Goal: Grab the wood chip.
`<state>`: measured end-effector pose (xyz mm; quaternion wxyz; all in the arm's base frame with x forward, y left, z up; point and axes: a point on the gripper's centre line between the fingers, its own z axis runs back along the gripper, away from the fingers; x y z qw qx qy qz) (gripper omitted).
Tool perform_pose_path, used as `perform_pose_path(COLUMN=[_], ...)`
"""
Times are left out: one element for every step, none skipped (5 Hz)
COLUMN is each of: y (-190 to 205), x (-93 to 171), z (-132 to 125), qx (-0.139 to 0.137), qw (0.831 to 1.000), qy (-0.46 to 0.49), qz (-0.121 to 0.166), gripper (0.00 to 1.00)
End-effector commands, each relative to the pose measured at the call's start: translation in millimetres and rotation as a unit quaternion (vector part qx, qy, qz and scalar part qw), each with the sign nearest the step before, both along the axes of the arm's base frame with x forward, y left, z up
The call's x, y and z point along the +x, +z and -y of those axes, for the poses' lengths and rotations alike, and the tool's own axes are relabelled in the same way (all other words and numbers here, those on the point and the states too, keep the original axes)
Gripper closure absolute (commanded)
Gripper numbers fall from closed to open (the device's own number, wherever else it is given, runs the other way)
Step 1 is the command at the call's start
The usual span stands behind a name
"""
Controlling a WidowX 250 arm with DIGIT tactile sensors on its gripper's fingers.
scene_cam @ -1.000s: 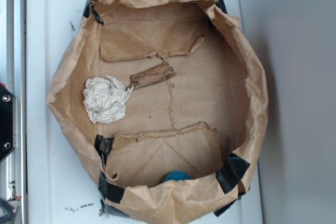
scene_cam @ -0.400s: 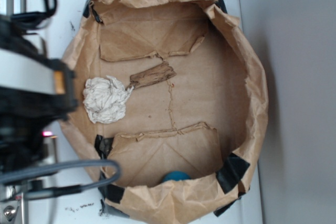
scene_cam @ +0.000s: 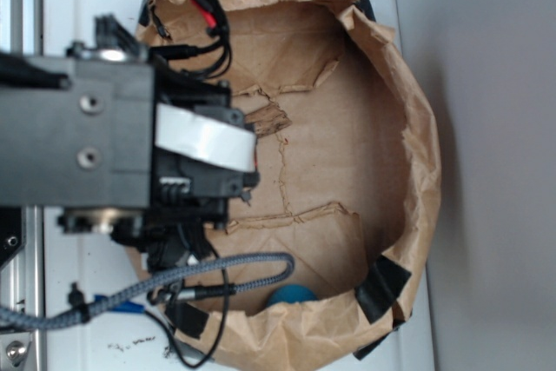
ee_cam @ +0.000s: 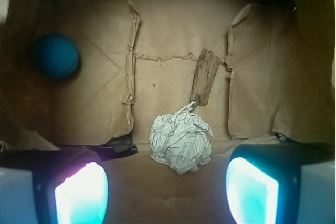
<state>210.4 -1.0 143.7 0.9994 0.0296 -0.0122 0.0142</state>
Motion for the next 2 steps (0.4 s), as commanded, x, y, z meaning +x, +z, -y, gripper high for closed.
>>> perform_pose_path(y=[10,-24], x=[6,25], z=[-6,-28], qx=[0.000,-0.011], qw=[1.000,0.996], qy=[0.011,0.085], qz=[0.021,0.002], gripper=[0.00,0.00])
